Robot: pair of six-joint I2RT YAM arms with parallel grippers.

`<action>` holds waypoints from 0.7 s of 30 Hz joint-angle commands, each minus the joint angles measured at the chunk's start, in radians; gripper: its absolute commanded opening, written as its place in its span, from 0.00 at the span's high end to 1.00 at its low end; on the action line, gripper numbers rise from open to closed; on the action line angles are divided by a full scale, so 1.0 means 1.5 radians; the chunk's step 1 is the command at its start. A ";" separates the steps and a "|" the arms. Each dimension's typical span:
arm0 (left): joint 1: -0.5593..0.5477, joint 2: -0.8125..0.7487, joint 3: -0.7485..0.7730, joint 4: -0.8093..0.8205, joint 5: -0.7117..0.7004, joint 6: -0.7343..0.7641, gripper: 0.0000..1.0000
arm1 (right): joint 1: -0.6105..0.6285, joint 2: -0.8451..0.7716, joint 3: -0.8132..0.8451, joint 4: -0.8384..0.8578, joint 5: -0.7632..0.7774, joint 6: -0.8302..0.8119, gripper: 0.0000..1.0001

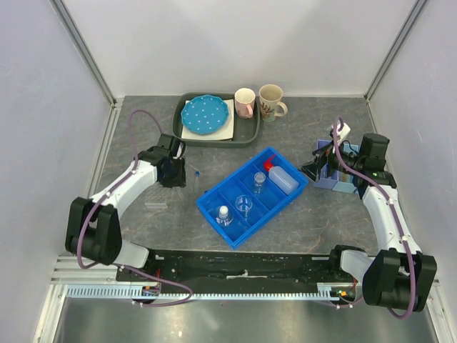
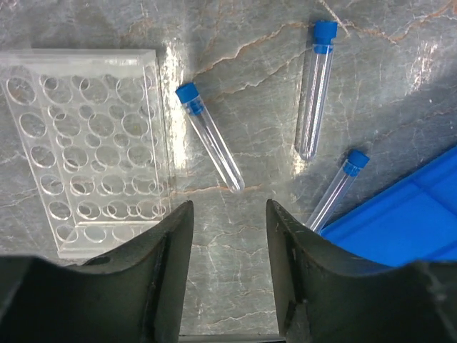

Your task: Organize the chemistry lab equipment

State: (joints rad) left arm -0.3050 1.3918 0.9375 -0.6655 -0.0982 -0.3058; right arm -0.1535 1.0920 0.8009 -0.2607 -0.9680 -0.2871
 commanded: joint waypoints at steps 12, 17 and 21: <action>0.003 0.172 0.117 -0.051 -0.020 -0.004 0.51 | 0.000 -0.010 0.018 -0.003 -0.017 -0.006 0.02; 0.006 0.204 0.120 -0.037 -0.018 -0.016 0.51 | -0.001 -0.008 0.019 -0.007 -0.017 -0.008 0.02; 0.007 0.224 0.115 -0.023 -0.012 -0.028 0.53 | 0.000 -0.006 0.019 -0.009 -0.016 -0.009 0.02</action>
State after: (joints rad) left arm -0.3019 1.6989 1.0874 -0.7269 -0.1066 -0.3073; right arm -0.1535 1.0912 0.8009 -0.2764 -0.9684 -0.2871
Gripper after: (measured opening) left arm 0.486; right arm 0.982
